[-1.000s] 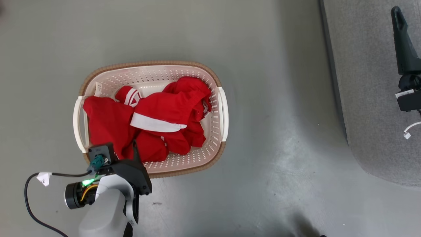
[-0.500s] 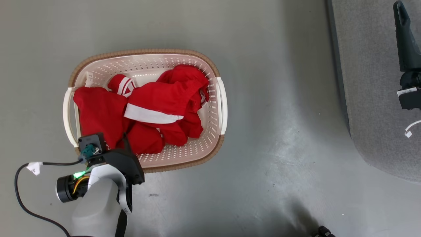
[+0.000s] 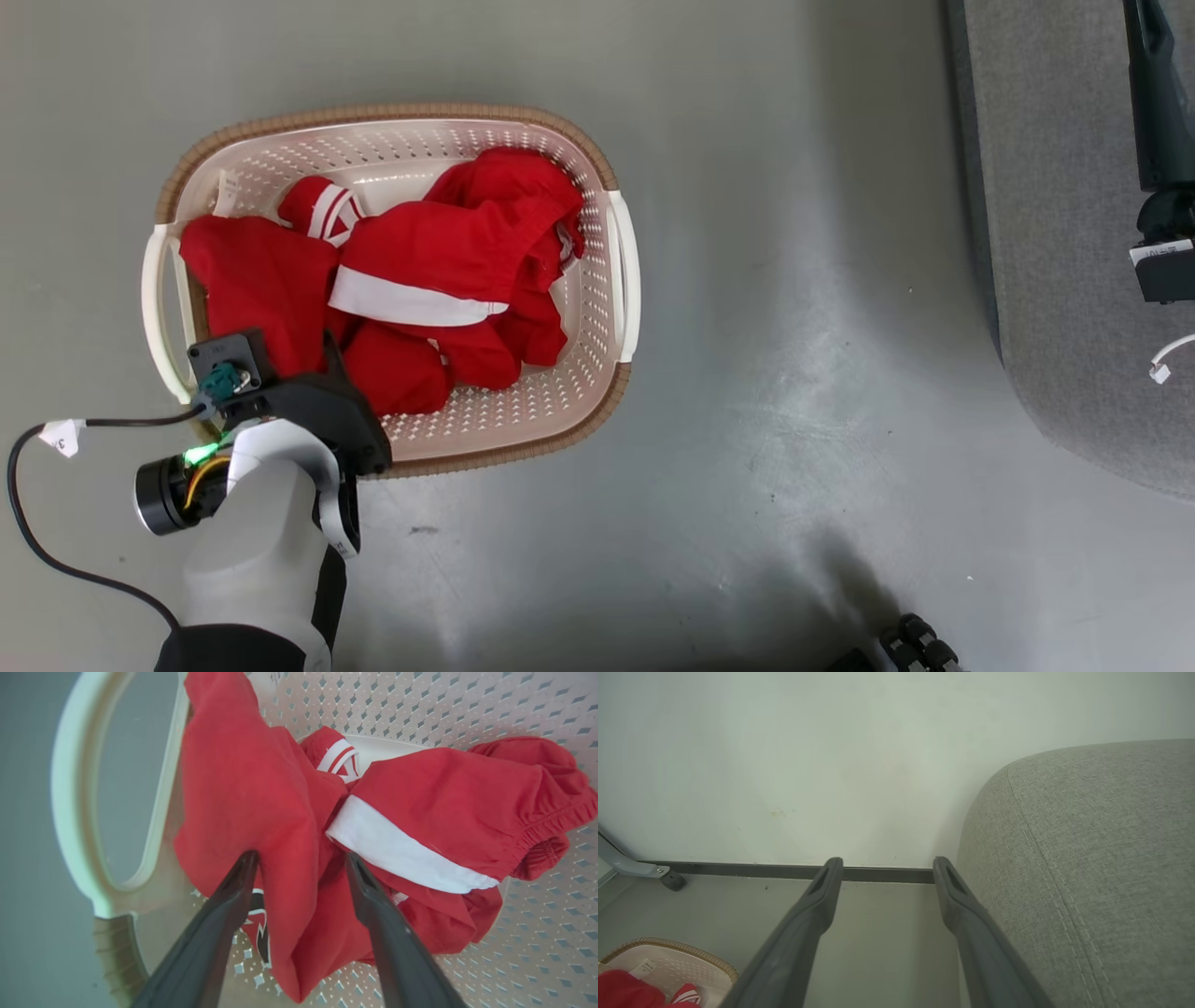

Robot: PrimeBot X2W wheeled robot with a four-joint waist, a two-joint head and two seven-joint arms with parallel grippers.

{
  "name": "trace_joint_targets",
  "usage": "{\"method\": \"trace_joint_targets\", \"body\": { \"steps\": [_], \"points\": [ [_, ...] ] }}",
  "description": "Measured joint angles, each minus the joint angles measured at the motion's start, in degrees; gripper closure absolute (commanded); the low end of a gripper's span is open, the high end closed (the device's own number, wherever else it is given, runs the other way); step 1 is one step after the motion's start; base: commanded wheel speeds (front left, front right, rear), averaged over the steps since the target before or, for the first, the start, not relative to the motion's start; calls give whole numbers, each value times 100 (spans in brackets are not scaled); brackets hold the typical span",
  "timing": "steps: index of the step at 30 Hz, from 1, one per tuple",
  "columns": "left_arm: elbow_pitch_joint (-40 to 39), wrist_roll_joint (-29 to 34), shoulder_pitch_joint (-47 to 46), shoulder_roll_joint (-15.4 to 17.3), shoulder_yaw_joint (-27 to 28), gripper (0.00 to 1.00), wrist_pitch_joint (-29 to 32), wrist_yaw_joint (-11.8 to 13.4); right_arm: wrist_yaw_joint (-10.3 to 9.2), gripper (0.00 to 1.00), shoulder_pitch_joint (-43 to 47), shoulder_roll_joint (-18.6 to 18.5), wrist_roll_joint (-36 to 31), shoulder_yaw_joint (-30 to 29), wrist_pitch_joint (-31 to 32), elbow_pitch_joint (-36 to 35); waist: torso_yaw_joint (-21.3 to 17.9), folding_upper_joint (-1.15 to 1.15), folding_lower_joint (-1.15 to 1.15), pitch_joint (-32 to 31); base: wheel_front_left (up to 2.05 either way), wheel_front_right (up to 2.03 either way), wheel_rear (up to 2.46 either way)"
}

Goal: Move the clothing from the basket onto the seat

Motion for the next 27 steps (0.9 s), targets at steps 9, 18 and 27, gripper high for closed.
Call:
{"method": "trace_joint_targets", "body": {
  "steps": [9, 18, 27],
  "points": [
    [54, 192, -77, -2, 87, 100, 0, 0, 0, 0, -51, 3, 47, 55, -1, 23, -46, 0, 1, 57, 0, 0, 0],
    [-116, 328, 70, -3, -245, 100, 0, 0, 0, 0, -152, 60, 48, 143, -1, 240, -17, 0, 0, -291, 0, 0, 0],
    [-810, -168, 709, 0, -860, 100, 1, 0, 0, 0, -97, 122, 49, 243, -1, 616, 74, 0, 0, -929, 0, 0, 0]
  ]
}}
